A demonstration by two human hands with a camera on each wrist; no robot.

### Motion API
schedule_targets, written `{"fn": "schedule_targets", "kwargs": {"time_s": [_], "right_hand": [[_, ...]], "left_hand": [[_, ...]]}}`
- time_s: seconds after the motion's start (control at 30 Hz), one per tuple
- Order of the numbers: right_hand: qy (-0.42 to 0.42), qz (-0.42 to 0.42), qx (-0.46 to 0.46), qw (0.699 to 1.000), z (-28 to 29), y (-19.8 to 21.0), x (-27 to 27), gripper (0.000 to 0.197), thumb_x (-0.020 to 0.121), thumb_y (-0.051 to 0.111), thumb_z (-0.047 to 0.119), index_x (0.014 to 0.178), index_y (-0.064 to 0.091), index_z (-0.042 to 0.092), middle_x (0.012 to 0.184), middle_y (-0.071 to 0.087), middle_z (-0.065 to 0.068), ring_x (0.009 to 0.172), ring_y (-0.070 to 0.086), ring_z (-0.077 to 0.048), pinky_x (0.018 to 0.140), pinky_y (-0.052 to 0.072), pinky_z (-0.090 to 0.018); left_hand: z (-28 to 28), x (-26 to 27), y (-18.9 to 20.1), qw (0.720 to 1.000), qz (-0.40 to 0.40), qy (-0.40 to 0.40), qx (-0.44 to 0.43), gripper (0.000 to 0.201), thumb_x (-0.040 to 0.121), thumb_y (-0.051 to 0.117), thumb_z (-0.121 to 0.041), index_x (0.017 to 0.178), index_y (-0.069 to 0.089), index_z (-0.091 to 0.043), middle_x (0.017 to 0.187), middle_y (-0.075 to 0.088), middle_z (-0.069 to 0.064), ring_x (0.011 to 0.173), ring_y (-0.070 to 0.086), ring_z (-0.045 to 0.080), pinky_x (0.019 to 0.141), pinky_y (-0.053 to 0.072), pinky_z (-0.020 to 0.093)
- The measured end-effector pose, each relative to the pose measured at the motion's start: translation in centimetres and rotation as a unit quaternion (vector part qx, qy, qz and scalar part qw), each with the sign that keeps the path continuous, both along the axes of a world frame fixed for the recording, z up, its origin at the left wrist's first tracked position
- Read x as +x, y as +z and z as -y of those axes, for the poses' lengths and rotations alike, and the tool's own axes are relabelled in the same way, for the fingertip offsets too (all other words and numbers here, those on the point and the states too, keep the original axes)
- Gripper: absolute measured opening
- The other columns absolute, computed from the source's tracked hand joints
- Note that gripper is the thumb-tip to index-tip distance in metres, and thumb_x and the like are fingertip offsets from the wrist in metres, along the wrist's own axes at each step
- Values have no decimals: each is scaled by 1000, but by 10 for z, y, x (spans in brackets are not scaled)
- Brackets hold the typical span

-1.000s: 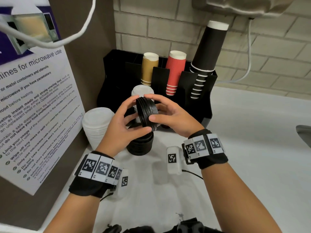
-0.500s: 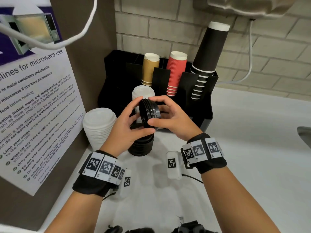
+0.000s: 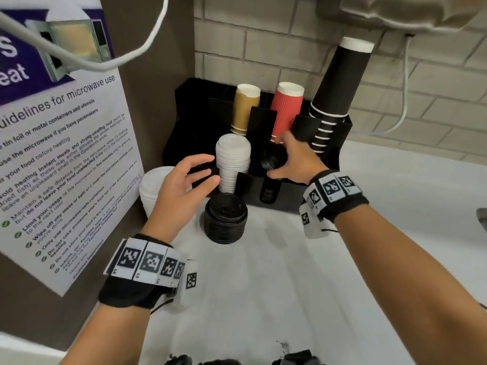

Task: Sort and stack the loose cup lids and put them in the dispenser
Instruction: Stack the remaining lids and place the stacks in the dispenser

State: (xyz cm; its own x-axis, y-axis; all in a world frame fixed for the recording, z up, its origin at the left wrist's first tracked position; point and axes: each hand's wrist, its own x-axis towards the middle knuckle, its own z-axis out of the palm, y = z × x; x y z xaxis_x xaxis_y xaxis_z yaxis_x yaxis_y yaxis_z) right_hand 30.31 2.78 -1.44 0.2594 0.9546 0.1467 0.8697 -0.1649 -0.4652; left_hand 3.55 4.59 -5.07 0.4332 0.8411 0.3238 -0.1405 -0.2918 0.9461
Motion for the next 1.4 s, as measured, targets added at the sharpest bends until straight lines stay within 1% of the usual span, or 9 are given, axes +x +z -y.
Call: {"fn": "schedule_targets", "kwargs": {"time_s": [0.2,0.43,0.57,0.8,1.03,1.13,1.23,1.33,1.4], "right_hand": [[-4,229,-167,959,-20,-18,-13,72,66,80,31,125,41,17,114,58,-8,105,54,-31,81,40,-36],[10,229,-222,948,-24,-25,-24,75,67,80,24,127,37,10,107,59,-11,99,56,-30,70,45,-35],[0,267,-207,941,-16,-33,-32,78,68,83,22,130,39,7,121,46,-13,105,55,-33,73,51,-39],[-11,320,-143,937,-6,-46,-38,43,82,71,19,120,56,5,116,55,-12,106,57,-31,70,42,-33],[6,282,-174,943,-1,-37,-40,39,83,69,21,116,60,3,115,55,-12,105,56,-32,75,47,-34],[11,256,-202,945,-2,-26,-41,31,88,60,13,116,59,-1,119,52,-16,107,54,-33,80,48,-34],[-1,239,-102,966,0,-18,-47,32,92,45,2,122,57,2,125,46,-16,117,44,-33,94,46,-42],[106,133,19,985,4,-16,-65,29,89,50,5,115,63,5,115,53,-16,107,51,-32,90,45,-40],[189,66,-46,979,7,-20,-80,29,88,61,20,116,64,11,111,54,-13,103,55,-28,90,45,-35]], "left_hand": [[5,1,2,1000,-3,-1,-7,29,89,65,-14,115,61,-28,121,63,-5,110,62,6,85,49,15],[8,1,0,1000,-11,1,-8,28,89,66,-14,109,62,-33,117,64,-8,106,63,5,88,47,18],[7,0,-1,1000,-7,2,-10,28,89,66,-14,109,63,-34,115,65,-14,106,63,4,84,48,15],[7,2,0,1000,2,1,-5,27,90,64,-11,110,63,-29,113,65,-10,101,63,2,79,48,11],[5,2,0,1000,3,2,-4,26,91,64,-11,110,63,-29,110,65,-14,99,63,-1,79,48,11],[4,1,0,1000,-2,2,-3,27,91,64,-13,110,63,-32,111,65,-19,100,63,-1,82,49,14],[3,0,2,1000,-2,3,4,27,91,64,-11,109,63,-32,112,64,-15,98,64,1,84,51,18],[3,-1,3,1000,-3,8,10,28,91,64,-9,108,63,-30,110,64,-10,96,64,3,85,51,20],[3,-1,4,1000,-1,12,8,27,91,63,-7,109,62,-28,108,64,-7,96,63,4,87,51,23]]}}
